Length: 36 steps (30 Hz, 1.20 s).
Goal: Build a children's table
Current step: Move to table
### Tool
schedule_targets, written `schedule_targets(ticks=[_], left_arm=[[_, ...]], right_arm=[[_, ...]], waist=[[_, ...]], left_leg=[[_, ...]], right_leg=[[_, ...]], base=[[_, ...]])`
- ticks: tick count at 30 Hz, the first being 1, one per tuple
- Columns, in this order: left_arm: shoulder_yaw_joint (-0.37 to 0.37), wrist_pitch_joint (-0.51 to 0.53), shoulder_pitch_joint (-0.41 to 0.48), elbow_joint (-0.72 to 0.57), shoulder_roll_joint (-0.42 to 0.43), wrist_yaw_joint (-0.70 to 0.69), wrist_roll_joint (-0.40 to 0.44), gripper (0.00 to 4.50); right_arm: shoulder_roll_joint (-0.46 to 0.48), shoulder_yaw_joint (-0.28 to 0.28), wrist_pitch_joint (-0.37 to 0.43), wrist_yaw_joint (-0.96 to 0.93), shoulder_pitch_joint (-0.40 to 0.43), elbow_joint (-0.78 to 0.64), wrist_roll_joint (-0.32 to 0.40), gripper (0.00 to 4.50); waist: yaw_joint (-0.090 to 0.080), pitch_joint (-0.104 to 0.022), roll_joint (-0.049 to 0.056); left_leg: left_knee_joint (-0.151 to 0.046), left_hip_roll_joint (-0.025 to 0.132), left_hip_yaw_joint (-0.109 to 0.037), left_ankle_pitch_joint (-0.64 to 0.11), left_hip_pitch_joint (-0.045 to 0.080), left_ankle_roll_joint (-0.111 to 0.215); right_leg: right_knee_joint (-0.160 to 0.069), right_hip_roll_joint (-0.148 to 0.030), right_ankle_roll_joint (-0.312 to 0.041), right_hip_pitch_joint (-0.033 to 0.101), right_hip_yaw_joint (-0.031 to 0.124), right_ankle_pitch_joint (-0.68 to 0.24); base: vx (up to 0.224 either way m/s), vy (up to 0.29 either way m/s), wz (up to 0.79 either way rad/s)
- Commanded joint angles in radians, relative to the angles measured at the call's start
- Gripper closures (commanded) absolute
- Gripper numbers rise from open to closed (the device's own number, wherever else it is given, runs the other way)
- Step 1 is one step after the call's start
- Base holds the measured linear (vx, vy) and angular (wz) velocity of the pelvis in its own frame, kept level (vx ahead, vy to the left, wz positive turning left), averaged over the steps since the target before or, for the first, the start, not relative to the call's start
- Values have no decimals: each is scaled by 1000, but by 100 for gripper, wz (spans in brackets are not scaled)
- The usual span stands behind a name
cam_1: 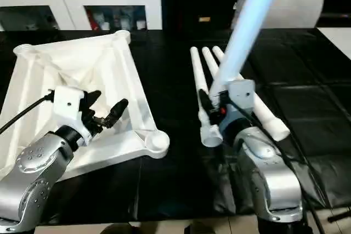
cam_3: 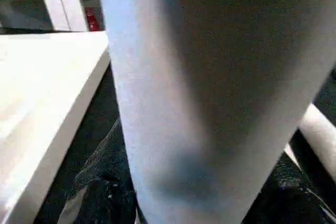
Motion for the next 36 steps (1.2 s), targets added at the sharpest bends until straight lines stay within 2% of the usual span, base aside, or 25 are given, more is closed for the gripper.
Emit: schedule_targets(ticks=[1, 6, 8, 9, 11, 12, 13, 14, 15, 16, 17, 18, 19, 21, 22, 24, 25, 26, 27, 29, 31, 32, 33, 35, 36], left_arm=[[5, -18, 2, -21, -12, 9, -2, 47], [-5, -9, -2, -11, -53, 33, -6, 47], [-17, -9, -2, -11, -52, 34, 3, 47], [-22, -7, 0, -11, -52, 36, 7, 47], [-19, -6, 0, -11, -54, 38, 6, 47], [-14, -4, -1, -10, -56, 42, 5, 47], [-11, -4, -1, -9, -57, 44, 5, 47], [-5, -2, -3, -7, -62, 48, 7, 47], [-1, -1, -4, -5, -65, 51, 8, 47], [1, -9, -8, -5, -63, 60, 24, 47], [1, -13, -13, -5, -61, 70, 39, 47], [1, -15, -15, -5, -59, 75, 45, 47], [1, -12, -19, -4, -58, 81, 49, 47], [4, -6, -22, 0, -65, 92, 43, 47], [4, -6, -19, 2, -74, 98, 38, 47], [7, -8, -17, 2, -81, 103, 36, 47], [9, -10, -15, 0, -87, 109, 36, 47], [8, -9, -16, -1, -88, 111, 39, 47], [7, -9, -16, -3, -88, 113, 44, 47], [6, -9, -15, -5, -89, 113, 49, 47], [8, -11, -12, -6, -92, 116, 50, 47], [8, -11, -12, -6, -92, 116, 50, 47], [10, -13, -10, -7, -95, 117, 48, 47], [12, -13, -9, -7, -99, 119, 47, 47], [11, -14, -7, -7, -101, 121, 50, 47]], right_arm=[[5, -13, -22, 3, -14, -16, 18, 259], [22, -7, -38, -21, 8, -35, -4, 259], [21, 3, -22, -28, 22, -48, -11, 259], [21, 15, -12, -38, 34, -59, -21, 259], [31, 14, 2, -32, 41, -69, 2, 259], [43, 9, 11, -28, 45, -76, 24, 259], [48, 9, 11, -24, 47, -79, 34, 259], [46, 14, 10, -23, 49, -78, 30, 259], [42, 19, 8, -23, 50, -76, 24, 259], [41, 24, 7, -23, 50, -74, 20, 259], [40, 27, 10, -24, 50, -73, 18, 259], [41, 28, 11, -24, 51, -74, 18, 259], [41, 30, 12, -24, 51, -74, 16, 259], [43, 29, 15, -26, 51, -75, 11, 259], [48, 19, 15, -34, 53, -73, 11, 259], [47, 14, 15, -39, 53, -71, 10, 259], [44, 11, 13, -41, 53, -69, 9, 259], [40, 7, 13, -42, 54, -68, 10, 259], [37, 4, 14, -43, 55, -68, 14, 259], [33, -1, 17, -45, 57, -67, 16, 259], [26, -5, 21, -47, 56, -65, 14, 259], [26, -5, 21, -47, 56, -65, 14, 259], [21, -4, 21, -49, 55, -63, 7, 259], [18, -5, 23, -51, 53, -61, 0, 259], [15, -4, 22, -49, 50, -57, -5, 259]], waist=[[5, -83, 1], [11, -81, -1], [32, -75, -9], [50, -73, -13], [66, -67, -10], [74, -68, 2], [70, -65, 4], [71, -67, 14], [45, -70, 35], [18, -82, 47], [8, -82, 66], [15, -76, 60], [16, -70, 55], [16, -89, 46], [5, -75, 54], [13, -65, 52], [17, -66, 50], [14, -77, 23], [24, -74, 5], [42, -67, -21], [36, -51, -14], [21, -48, 6], [-5, -46, 21], [-15, -60, 30], [-18, -62, 27]], left_leg=[[-82, 99, -34, 21, -6, 64], [-79, 92, -26, 6, -15, 106], [-48, 78, -21, -19, -30, 154], [0, 83, -34, -26, -42, 157], [73, 95, -71, -50, -68, 103], [93, 96, -93, -61, -80, 68], [78, 94, -97, -61, -77, 66], [6, 84, -81, -34, -55, 93], [-79, 82, -58, -87, -3, 164], [-99, 78, -71, -95, 33, 200], [-142, 102, -77, -152, 33, 212], [-155, 133, -96, -217, 6, 163], [-162, 135, -98, -270, 1, 131], [-166, 171, -160, -529, 26, -155], [-194, 195, -182, -622, 13, -205], [-229, 191, -148, -749, -24, -162], [-225, 176, -139, -774, -23, -142], [-167, 112, -116, -707, -23, -93], [-85, 57, -81, -516, -29, -83], [22, 37, -71, -29, -42, 19], [-2, 53, -68, -14, -32, -4], [-71, 79, -83, -209, -36, -45], [-120, 107, -106, -505, -33, -99], [-143, 109, -111, -663, -26, -136], [-144, 104, -109, -626, -33, -134]], right_leg=[[-59, -97, -240, 50, 59, -31], [-64, -108, -266, 55, 62, -27], [-104, -172, -283, 76, 101, -181], [-138, -238, -285, 90, 144, -287], [-168, -308, -287, 98, 191, -414], [-169, -308, -302, 93, 194, -434], [-164, -280, -307, 85, 176, -430], [-146, -193, -292, 68, 121, -420], [-90, -63, -233, 19, 42, -404], [-32, 1, -187, -9, 1, -329], [74, 33, -101, -31, -35, -198], [79, 12, -45, -20, -34, -111], [73, 1, -30, -18, -32, -88], [31, -50, -23, 6, 11, -49], [51, -31, -4, 4, 6, -116], [95, -18, 38, 14, 6, -133], [92, -23, 33, 13, 10, -134], [12, -66, 15, 15, 50, -184], [-88, -163, -32, 8, 89, -456], [-155, -210, 26, 20, 126, -754], [-159, -177, -8, 11, 74, -841], [-128, -124, -38, 21, 30, -788], [-92, -82, -28, 16, 14, -673], [-70, -92, -52, 29, 26, -490], [-71, -102, -65, 36, 29, -443]], base=[[0, 0, 0], [0, 0, 0], [0, 0, 0], [0, 0, 0], [-14, 45, -1], [-29, 89, -3], [-36, 133, -3], [-45, 195, 7], [-45, 195, 7], [-35, 240, 10], [-54, 231, 8], [-54, 231, 8], [-84, 192, 5], [-89, 118, -1], [-94, 73, 4], [-89, 36, 11], [-86, -38, 12], [-81, -101, 1], [-81, -101, 1], [-69, -108, -8], [-65, -74, -13], [-28, 14, -22], [-28, 14, -22], [0, 0, 0], [0, 0, 0]])
